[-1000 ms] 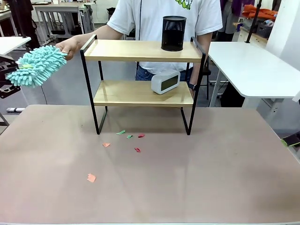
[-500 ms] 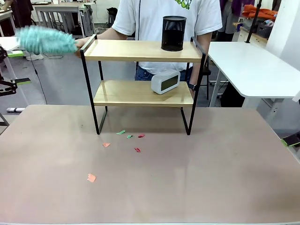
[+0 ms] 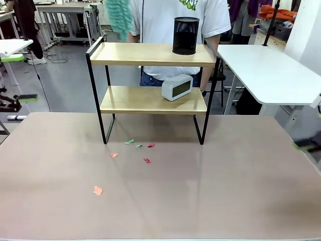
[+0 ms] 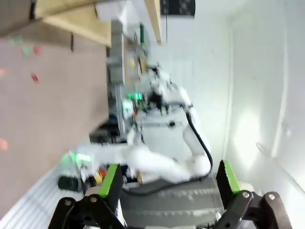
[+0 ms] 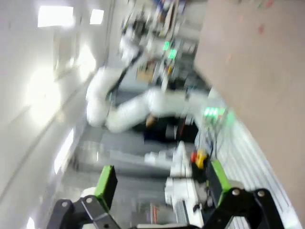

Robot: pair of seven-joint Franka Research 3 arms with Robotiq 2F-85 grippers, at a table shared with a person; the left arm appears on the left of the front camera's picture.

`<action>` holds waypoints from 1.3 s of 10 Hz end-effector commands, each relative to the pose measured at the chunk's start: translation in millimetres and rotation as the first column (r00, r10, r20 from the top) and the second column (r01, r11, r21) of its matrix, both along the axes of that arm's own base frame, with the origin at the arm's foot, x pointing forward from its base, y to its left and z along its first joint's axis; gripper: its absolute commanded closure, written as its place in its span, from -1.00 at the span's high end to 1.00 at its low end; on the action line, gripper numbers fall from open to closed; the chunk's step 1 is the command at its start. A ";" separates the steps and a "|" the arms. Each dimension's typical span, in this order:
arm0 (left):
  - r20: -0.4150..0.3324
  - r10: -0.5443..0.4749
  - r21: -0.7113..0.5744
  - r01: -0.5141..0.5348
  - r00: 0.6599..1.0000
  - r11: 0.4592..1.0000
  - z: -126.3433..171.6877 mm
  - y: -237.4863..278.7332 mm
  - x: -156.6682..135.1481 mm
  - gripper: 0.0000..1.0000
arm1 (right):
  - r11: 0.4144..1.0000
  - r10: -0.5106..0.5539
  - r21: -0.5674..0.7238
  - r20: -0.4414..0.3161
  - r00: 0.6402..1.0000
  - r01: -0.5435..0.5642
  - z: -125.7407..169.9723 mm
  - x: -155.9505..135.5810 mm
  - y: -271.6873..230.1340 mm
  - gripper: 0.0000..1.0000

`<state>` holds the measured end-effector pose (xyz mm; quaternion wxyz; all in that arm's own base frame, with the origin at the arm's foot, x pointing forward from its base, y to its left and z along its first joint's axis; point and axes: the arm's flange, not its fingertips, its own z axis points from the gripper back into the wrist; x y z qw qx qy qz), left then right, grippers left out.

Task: Clean the shelf.
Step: Hand the Duster back to the human.

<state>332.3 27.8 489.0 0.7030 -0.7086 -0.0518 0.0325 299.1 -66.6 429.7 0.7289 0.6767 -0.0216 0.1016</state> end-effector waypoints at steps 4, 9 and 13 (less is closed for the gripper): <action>-0.211 -0.243 0.125 0.273 0.947 0.954 -81.8 -69.5 -44.2 1.00 | 0.960 -0.273 -0.090 -0.103 0.957 0.264 -8.2 41.9 27.3 1.00; -0.139 -0.227 0.018 0.232 0.964 0.973 -39.3 -45.0 -1.9 1.00 | 0.960 -0.273 -0.090 -0.103 0.957 0.264 -8.2 41.9 27.3 1.00; -0.139 -0.227 0.018 0.232 0.964 0.973 -39.3 -45.0 -1.9 1.00 | 0.960 -0.273 -0.090 -0.103 0.957 0.264 -8.2 41.9 27.3 1.00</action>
